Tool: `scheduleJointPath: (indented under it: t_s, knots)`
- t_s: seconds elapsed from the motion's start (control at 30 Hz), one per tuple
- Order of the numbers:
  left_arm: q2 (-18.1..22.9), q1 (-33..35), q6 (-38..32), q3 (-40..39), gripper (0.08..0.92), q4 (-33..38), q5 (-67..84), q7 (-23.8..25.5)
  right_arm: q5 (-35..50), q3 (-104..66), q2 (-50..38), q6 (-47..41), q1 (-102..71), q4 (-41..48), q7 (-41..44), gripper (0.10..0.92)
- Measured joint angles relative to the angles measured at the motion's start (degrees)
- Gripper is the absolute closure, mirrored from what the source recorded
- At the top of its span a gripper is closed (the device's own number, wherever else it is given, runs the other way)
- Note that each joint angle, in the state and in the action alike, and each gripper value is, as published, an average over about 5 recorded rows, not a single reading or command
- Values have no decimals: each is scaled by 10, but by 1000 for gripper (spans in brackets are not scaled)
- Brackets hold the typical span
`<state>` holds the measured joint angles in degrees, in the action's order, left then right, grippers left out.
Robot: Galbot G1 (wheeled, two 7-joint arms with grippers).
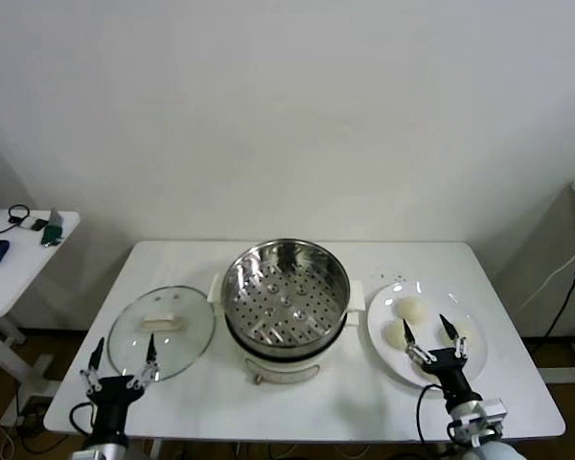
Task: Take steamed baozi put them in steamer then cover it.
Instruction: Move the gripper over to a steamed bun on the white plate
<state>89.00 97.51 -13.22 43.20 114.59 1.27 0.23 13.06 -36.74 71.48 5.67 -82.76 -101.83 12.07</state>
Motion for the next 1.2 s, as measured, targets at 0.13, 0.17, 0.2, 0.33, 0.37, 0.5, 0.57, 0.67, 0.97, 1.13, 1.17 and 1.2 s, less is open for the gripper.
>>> scheduleJointPath:
  t_s: [0.13, 0.17, 0.2, 0.33, 0.37, 0.5, 0.57, 0.67, 0.97, 1.13, 1.17, 1.2]
  knots:
    - [-4, 1, 1, -3, 177, 0, 0, -5, -20, 6, -40, -27, 27, 11, 31, 203]
    - [-5, 2, 1, -5, 177, 1, 0, -7, -25, 9, -56, -36, 38, 15, 44, 203]
    - [-7, 3, 2, -6, 177, 2, -1, -9, -31, 13, -75, -45, 50, 21, 59, 203]
    - [-14, 8, 4, -11, 177, 8, -1, -16, -56, 42, -156, -75, 107, 52, 132, 203]
    - [-16, 10, 5, -13, 177, 10, -2, -17, -62, 53, -176, -81, 123, 61, 153, 203]
    - [-22, 14, 6, -18, 177, 12, -3, -23, -88, 106, -254, -93, 196, 102, 238, 203]
    - [-23, 15, 6, -20, 177, 13, -4, -25, -102, 143, -289, -93, 240, 124, 279, 203]
    - [-26, 15, 8, -21, 177, 14, -4, -28, -124, 216, -331, -89, 318, 160, 336, 203]
    - [-33, 18, 15, -17, 177, 18, 0, -36, -175, 466, -381, -75, 568, 271, 456, 203]
    - [-35, 18, 19, -15, 177, 19, 0, -38, -185, 590, -371, -69, 683, 335, 497, 203]
    - [-35, 17, 20, -14, 177, 20, 0, -38, -186, 613, -366, -68, 702, 348, 503, 203]
    - [-35, 16, 21, -14, 177, 20, 0, -39, -187, 635, -360, -67, 720, 360, 509, 203]
